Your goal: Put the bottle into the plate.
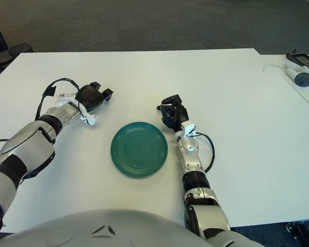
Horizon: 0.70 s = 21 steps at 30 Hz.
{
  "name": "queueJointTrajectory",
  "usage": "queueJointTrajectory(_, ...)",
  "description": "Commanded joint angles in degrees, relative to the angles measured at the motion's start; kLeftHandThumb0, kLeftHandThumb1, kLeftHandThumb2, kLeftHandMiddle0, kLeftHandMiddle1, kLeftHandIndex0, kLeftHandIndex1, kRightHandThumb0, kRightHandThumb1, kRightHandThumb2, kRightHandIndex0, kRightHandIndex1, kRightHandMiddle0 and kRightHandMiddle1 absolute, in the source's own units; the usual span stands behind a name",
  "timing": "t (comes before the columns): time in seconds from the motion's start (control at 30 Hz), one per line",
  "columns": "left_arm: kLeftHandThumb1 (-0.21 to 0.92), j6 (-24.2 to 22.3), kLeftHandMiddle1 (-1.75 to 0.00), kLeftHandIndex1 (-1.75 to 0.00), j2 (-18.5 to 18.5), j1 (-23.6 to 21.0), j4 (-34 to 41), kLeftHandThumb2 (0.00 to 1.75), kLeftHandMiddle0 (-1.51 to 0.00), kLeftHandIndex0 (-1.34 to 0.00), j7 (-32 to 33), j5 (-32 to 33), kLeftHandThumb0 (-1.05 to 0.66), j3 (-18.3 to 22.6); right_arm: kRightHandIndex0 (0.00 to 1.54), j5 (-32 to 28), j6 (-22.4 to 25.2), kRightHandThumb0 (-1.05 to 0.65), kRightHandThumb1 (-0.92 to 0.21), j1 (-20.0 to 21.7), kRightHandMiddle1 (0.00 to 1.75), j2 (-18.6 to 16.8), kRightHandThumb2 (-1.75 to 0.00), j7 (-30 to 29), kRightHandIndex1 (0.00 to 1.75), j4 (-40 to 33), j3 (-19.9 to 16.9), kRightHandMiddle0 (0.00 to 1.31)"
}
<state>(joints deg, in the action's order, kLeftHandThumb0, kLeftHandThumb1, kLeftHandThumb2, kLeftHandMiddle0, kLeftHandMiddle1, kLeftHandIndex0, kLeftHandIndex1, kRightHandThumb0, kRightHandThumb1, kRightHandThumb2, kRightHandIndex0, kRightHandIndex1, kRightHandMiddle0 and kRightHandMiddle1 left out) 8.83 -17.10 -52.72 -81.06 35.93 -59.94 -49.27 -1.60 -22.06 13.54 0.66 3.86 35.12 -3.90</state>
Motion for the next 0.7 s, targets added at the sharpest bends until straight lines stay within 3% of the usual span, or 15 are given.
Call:
queueJointTrajectory(0.0, 0.22, 0.4, -1.75, -1.46, 0.64, 1.68, -0.19, 1.35, -0.67, -0.64, -1.28, 0.32, -0.01, 0.52, 0.41, -0.25, 3.05, -0.35, -0.92, -2.62, 1.75, 0.22, -0.51, -0.38, 1.05, 3.54, -0.45, 0.2)
queueJointTrajectory(0.67, 0.2, 0.13, -1.75, -1.53, 1.35, 2.12, 0.05, 1.39, -0.68, -0.61, -2.78, 2.81, -0.01, 3.07, 0.4, -0.25, 2.39, -0.35, -0.92, -1.73, 1.75, 0.64, -0.52, 0.39, 1.04, 4.9, -0.54, 0.2)
